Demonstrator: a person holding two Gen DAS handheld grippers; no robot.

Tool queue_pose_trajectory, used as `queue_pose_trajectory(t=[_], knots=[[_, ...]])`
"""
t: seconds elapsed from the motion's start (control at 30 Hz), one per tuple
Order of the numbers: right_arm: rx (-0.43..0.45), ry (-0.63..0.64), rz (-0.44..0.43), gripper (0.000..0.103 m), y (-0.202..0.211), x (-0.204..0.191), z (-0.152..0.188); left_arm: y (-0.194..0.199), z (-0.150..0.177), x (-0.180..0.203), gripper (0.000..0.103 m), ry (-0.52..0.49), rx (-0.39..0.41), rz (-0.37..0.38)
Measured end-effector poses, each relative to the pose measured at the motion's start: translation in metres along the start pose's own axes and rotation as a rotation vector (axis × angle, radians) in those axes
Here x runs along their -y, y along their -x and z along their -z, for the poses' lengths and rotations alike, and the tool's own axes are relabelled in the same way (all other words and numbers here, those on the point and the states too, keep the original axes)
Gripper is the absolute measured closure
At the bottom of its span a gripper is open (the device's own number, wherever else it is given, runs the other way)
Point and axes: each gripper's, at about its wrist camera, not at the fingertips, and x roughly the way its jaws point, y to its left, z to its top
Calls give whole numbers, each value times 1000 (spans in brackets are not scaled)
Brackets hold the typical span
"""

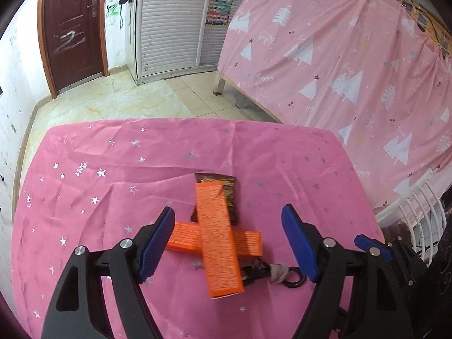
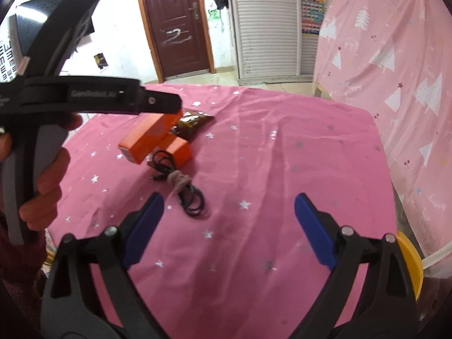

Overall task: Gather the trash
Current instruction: 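Grasp the long orange box with the left gripper while the right grasps the black cable coil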

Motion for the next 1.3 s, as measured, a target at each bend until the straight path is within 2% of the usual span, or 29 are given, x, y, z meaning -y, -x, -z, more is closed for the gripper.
queue_pose_trajectory(t=[0.13, 0.4, 0.73, 0.8, 0.87, 1.03, 1.17, 1.23, 1.3], knots=[[-1, 21, -21, 13, -4, -11, -3, -8, 4, -4, 47, -4, -25, -2], [-44, 71, -65, 13, -20, -30, -5, -20, 12, 0, 84, -44, -46, -15], [-83, 116, -72, 15, -33, -43, -12, -11, 18, -11, 87, -20, -24, -11], [-92, 125, -64, 20, -36, -46, -13, -6, 18, -13, 87, -22, -10, -17], [-108, 134, -53, 31, -41, -48, -14, -2, 19, -11, 87, -23, 2, -26], [-134, 178, -30, 47, -46, -55, -13, 7, 21, -16, 87, -10, 17, -24], [-139, 197, -33, 70, -44, -59, -13, 10, 22, -21, 87, -1, 23, -25], [-143, 225, -38, 79, -41, -63, -11, 12, 23, -22, 87, 4, 25, -23], [-144, 236, -33, 82, -40, -65, -9, 13, 23, -23, 87, 10, 28, -21]])
